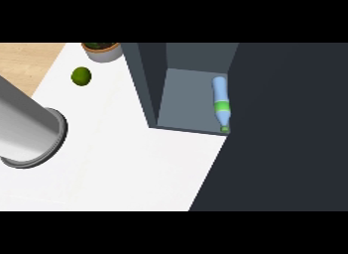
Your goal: Pick up the bottled water, place it into the cabinet and close the cabinet
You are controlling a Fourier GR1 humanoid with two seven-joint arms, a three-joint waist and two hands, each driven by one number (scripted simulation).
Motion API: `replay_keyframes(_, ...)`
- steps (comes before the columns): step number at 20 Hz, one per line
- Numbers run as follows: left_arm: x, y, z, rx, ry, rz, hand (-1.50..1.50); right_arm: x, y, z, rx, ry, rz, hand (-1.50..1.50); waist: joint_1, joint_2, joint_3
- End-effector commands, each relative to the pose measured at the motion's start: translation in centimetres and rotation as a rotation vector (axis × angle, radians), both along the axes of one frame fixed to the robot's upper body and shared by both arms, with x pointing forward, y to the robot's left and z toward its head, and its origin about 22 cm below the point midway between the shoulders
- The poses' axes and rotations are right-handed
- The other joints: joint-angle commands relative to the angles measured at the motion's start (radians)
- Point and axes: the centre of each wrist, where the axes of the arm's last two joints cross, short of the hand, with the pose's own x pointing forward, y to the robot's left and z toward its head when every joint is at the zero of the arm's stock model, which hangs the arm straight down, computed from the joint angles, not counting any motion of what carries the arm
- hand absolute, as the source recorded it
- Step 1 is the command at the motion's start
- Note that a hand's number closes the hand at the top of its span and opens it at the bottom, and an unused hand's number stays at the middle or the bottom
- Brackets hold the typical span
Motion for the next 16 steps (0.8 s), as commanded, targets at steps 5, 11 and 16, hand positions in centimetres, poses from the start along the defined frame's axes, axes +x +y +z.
replay_keyframes(5,-0.1,1.5,0.9,0.003,-0.034,-0.044,-1.50,1.3,8.0,2.8,-0.052,0.017,0.104,1.50,0.039,0.018,0.005)
replay_keyframes(11,-1.5,3.3,0.4,-0.016,-0.020,-0.037,-1.50,3.1,13.2,6.3,-0.130,0.032,0.312,1.50,0.049,0.027,0.014)
replay_keyframes(16,-3.0,6.2,1.0,-0.013,-0.030,0.001,-1.50,6.7,16.4,8.9,-0.185,0.062,0.356,1.50,-0.004,0.027,0.019)
